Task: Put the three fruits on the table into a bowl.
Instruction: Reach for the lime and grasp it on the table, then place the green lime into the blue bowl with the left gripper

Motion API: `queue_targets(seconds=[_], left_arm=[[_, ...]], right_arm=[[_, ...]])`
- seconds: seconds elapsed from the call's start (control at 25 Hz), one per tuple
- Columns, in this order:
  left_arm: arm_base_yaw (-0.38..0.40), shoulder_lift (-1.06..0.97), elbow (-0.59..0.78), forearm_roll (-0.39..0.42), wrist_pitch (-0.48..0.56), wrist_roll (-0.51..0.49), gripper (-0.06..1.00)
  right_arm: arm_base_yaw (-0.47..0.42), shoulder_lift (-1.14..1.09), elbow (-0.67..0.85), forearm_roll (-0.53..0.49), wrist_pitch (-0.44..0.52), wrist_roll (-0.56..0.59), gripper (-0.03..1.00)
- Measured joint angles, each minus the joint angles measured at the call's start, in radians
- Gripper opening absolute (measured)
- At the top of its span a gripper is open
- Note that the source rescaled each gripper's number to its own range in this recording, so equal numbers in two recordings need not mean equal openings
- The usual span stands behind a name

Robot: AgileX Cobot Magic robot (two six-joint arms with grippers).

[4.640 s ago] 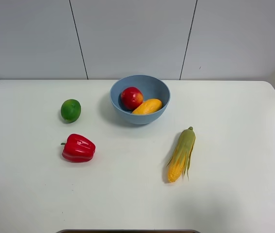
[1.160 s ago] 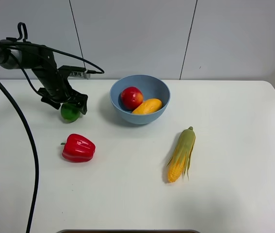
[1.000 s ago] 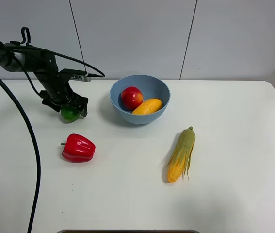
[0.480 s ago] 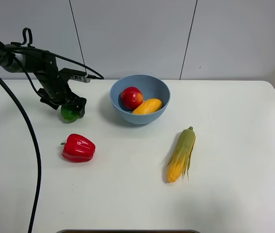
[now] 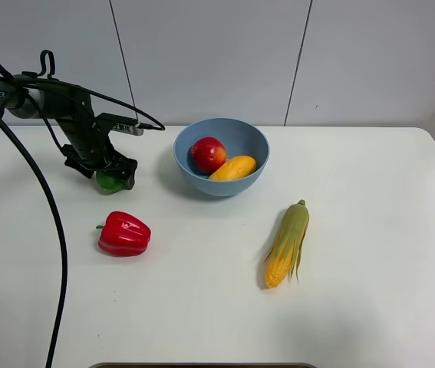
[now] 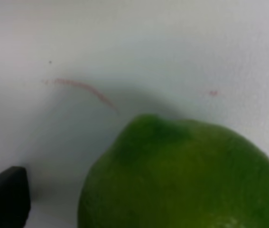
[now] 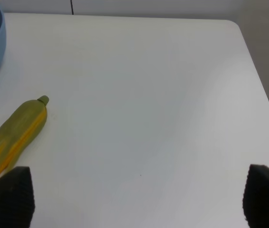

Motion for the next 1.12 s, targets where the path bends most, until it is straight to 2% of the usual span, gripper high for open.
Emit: queue_targets(seconds=[0.12,0.2,0.32,0.44,0.52,0.56,1.12], left_arm=[[0.000,0.000,-0.001,0.000,0.000,0.000,1.00],[0.000,0.000,-0.001,0.000,0.001,-0.001,0.93],[0.000,0.000,-0.001,-0.007,0.002,-0.001,0.62],[0.000,0.000,-0.001,-0.009,0.003,-0.001,0.24],[0.000,0.001,-0.001,-0.010,0.011,-0.001,0.03],[0.000,0.001,-0.001,-0.010,0.012,-0.001,0.00],[0.000,0.001,-0.001,-0.010,0.018,-0.001,0.00]], right_arm=[[0.000,0.000,0.000,0.000,0.000,0.000,0.80],[0.000,0.000,0.000,0.000,0.000,0.000,0.80],[0.000,0.000,0.000,0.000,0.000,0.000,0.80],[0.000,0.000,0.000,0.000,0.000,0.000,0.80],[0.000,0.000,0.000,0.000,0.000,0.000,0.80],[0.000,0.000,0.000,0.000,0.000,0.000,0.80],[0.000,0.000,0.000,0.000,0.000,0.000,0.80]])
